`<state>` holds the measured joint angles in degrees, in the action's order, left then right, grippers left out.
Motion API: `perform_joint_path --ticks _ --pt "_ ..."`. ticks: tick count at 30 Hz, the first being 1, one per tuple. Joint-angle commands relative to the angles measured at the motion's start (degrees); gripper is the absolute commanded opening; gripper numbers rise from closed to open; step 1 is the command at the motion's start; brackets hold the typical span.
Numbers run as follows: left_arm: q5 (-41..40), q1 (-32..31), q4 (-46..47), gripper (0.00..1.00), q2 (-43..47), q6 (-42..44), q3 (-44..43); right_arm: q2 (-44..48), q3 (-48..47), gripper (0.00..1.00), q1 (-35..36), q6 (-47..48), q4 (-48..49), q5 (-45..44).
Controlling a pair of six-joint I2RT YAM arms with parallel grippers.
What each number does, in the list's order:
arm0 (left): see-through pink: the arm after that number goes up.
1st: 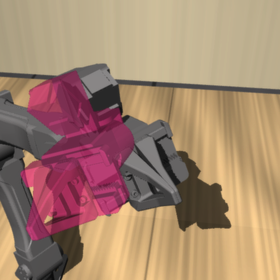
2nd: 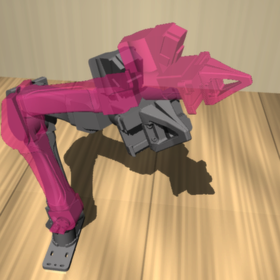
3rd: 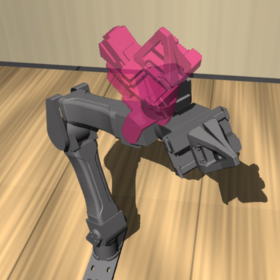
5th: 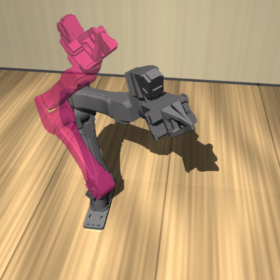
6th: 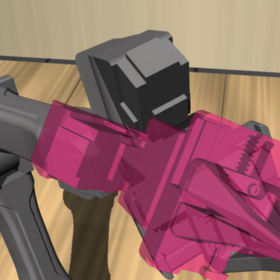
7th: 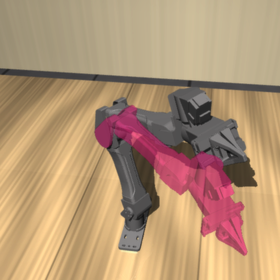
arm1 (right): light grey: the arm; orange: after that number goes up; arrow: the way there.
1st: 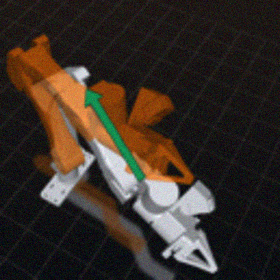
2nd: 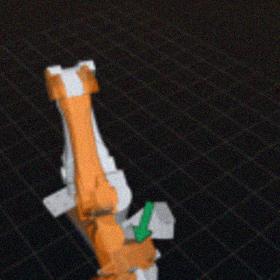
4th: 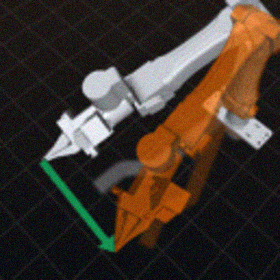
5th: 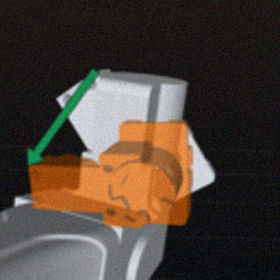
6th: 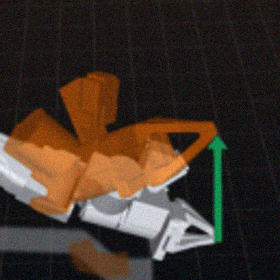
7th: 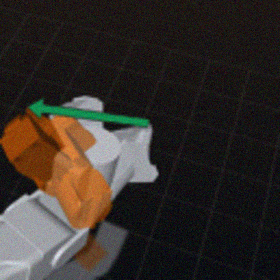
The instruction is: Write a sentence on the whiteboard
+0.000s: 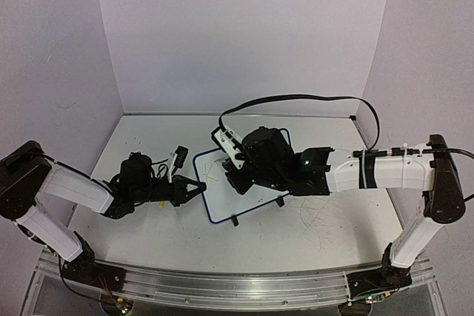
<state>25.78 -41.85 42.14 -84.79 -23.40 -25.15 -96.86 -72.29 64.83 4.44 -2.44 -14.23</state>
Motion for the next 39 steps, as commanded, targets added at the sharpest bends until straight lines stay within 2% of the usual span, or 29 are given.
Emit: perform_joint_path --ticks 1,12,15,19,21,32,39 --pt "-0.92 -0.25 -2.54 0.0 0.58 1.48 -1.45 -1.43 -2.16 0.0 -0.48 -1.17 1.38 -2.5" --pt "-1.0 -0.24 -2.51 0.0 0.48 1.48 -1.4 -0.97 -2.61 0.0 -0.45 -1.86 -0.63 -4.78" --pt "-1.1 -0.21 -2.55 0.0 0.26 1.51 -1.4 0.43 -2.07 0.0 -0.48 -1.29 0.21 -1.99" --pt "-1.0 -0.25 -2.54 0.0 -0.11 1.39 -1.58 7.25 2.32 0.0 -0.4 -0.89 6.84 3.14" --pt "-1.08 -0.25 -2.5 0.0 0.1 1.39 -1.51 8.17 2.44 0.0 -0.36 -1.37 6.31 2.53" --pt "-1.29 -0.25 -2.53 0.0 0.67 1.18 -1.22 1.75 -0.5 0.0 -0.4 -1.9 0.93 2.49" --pt "-1.45 -0.25 -2.64 0.0 0.87 1.33 -1.27 1.11 -0.81 0.0 -0.38 -1.46 0.43 1.02"
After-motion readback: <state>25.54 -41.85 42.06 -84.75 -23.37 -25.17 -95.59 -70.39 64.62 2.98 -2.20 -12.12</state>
